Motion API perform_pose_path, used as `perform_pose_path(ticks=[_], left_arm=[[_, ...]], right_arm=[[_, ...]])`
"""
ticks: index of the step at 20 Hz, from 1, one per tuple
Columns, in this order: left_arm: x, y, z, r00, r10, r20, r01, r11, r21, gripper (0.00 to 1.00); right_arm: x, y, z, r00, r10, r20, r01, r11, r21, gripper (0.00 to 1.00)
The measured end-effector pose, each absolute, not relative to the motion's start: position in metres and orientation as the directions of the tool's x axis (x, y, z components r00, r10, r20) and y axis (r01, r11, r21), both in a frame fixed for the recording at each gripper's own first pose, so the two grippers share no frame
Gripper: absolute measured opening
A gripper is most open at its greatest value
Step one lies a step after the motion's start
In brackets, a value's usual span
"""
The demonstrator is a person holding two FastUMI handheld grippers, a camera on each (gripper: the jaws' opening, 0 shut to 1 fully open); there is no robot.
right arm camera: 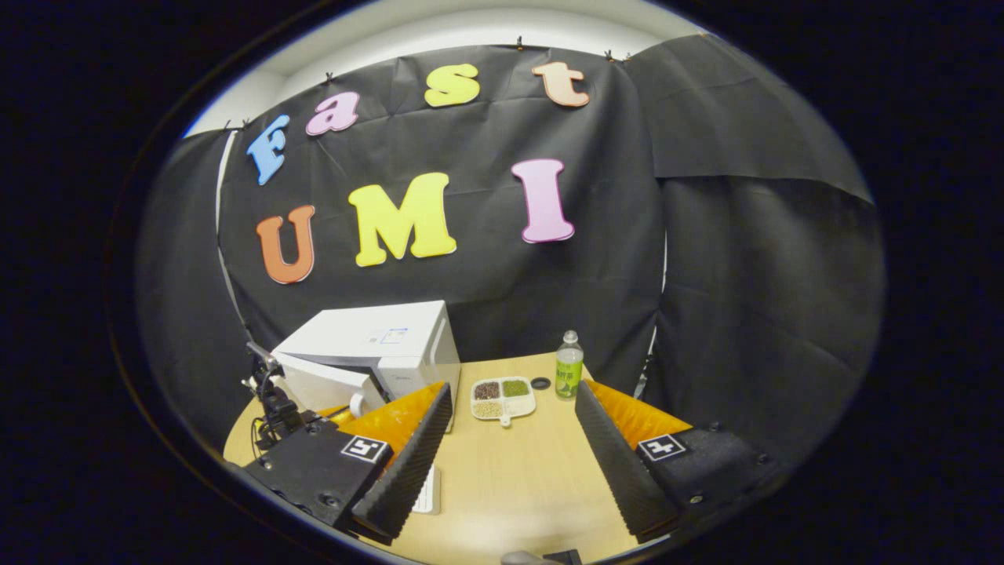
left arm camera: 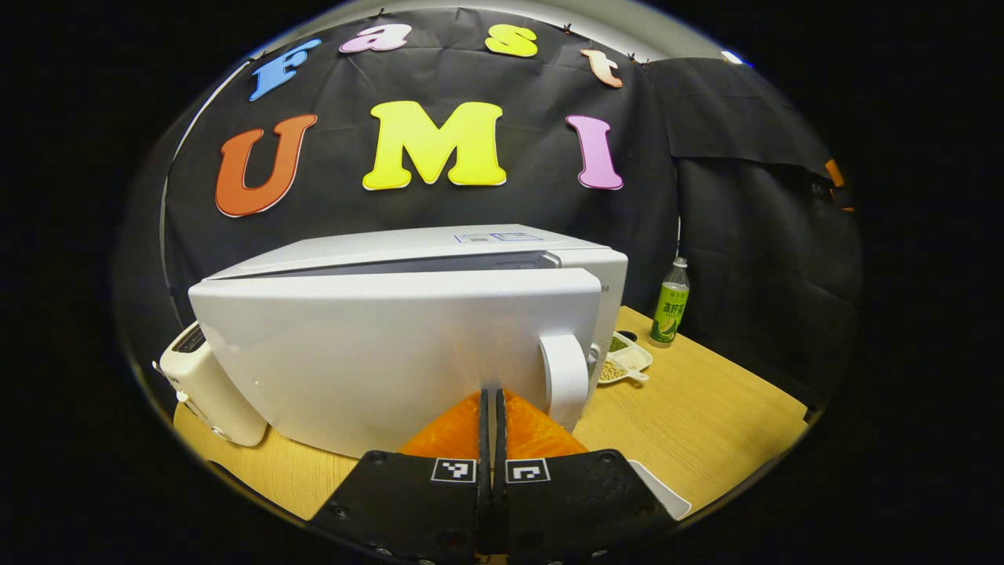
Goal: Open the microwave oven with the left hand, put the food in, and close the microwave oven.
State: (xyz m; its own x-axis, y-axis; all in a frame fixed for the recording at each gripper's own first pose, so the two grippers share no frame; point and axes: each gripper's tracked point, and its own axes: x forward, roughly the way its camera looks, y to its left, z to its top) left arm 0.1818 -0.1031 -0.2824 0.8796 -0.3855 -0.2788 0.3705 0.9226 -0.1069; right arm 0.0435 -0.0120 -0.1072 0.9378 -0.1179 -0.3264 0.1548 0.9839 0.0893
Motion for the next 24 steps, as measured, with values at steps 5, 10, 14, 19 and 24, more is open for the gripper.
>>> perform_pose_path(ticks=[5, 10, 14, 19, 24], left_arm=[[0.21, -0.113, -0.284, 0.88, -0.382, -0.281, 0.358, 0.924, -0.135, 0.0], [0.21, -0.117, -0.287, 0.879, -0.383, -0.285, 0.361, 0.924, -0.127, 0.0], [0.215, -0.119, -0.287, 0.881, -0.375, -0.287, 0.351, 0.927, -0.132, 0.0], [0.219, -0.122, -0.287, 0.888, -0.353, -0.296, 0.303, 0.932, -0.2, 0.0], [0.212, -0.1, -0.279, 0.901, -0.319, -0.293, 0.276, 0.944, -0.18, 0.0]], right_arm=[[0.042, -0.021, -0.11, 0.93, -0.143, -0.34, 0.18, 0.98, 0.079, 0.92], [0.04, -0.021, -0.113, 0.928, -0.145, -0.342, 0.191, 0.976, 0.104, 0.92], [0.038, -0.018, -0.11, 0.93, -0.147, -0.336, 0.193, 0.975, 0.107, 1.0], [0.037, -0.008, -0.111, 0.931, -0.128, -0.343, 0.177, 0.978, 0.114, 0.92], [0.037, -0.002, -0.107, 0.936, -0.112, -0.335, 0.154, 0.983, 0.101, 0.92]])
